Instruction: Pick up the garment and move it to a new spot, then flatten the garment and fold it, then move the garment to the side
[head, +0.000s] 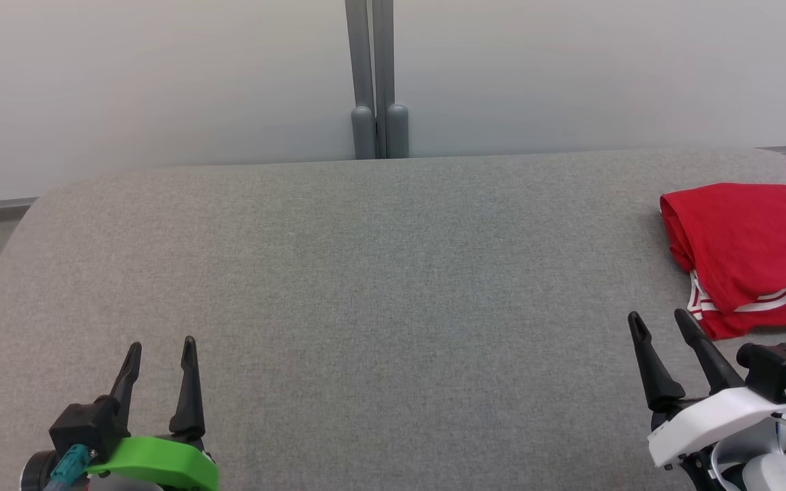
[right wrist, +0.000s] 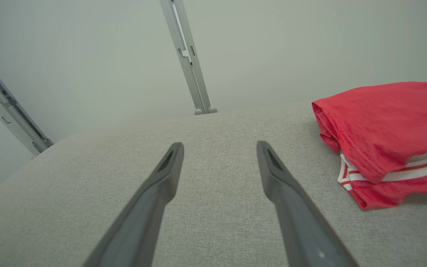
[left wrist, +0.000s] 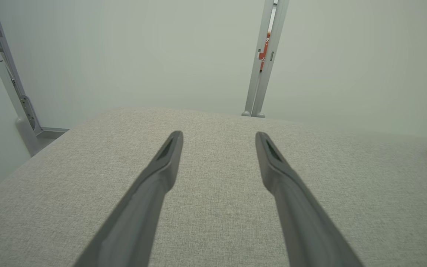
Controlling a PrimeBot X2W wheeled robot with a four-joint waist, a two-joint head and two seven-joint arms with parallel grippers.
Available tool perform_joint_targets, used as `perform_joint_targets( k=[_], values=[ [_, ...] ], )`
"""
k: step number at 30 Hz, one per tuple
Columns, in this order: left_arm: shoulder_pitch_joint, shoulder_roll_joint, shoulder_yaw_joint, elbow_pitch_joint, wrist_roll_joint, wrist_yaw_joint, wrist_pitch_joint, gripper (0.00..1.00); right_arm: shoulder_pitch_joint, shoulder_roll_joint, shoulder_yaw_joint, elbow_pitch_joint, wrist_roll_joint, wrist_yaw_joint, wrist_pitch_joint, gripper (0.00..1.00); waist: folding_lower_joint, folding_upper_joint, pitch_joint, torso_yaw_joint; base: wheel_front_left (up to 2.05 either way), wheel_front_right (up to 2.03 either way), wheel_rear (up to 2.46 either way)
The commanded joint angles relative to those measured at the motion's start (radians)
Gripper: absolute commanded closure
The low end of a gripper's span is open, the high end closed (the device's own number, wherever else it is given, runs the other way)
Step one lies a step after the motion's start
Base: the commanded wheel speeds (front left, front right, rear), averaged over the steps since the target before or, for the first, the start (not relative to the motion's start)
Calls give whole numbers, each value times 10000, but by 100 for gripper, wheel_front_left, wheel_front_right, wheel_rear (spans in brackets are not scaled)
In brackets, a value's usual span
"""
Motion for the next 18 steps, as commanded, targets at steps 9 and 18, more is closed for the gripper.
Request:
perform_joint_targets(
  k=[9, 18],
  values=[
    [171, -171, 228, -24, 433, -172, -76, 0, -206, -57, 137, 37, -192, -11, -74, 0, 1, 0, 53, -59, 0, 0, 0],
    [216, -321, 433, 41, 684, -304, -77, 0, -478, -86, 84, 235, -204, -11, -104, 0, 1, 0, 109, -88, 0, 0, 0]
  ],
)
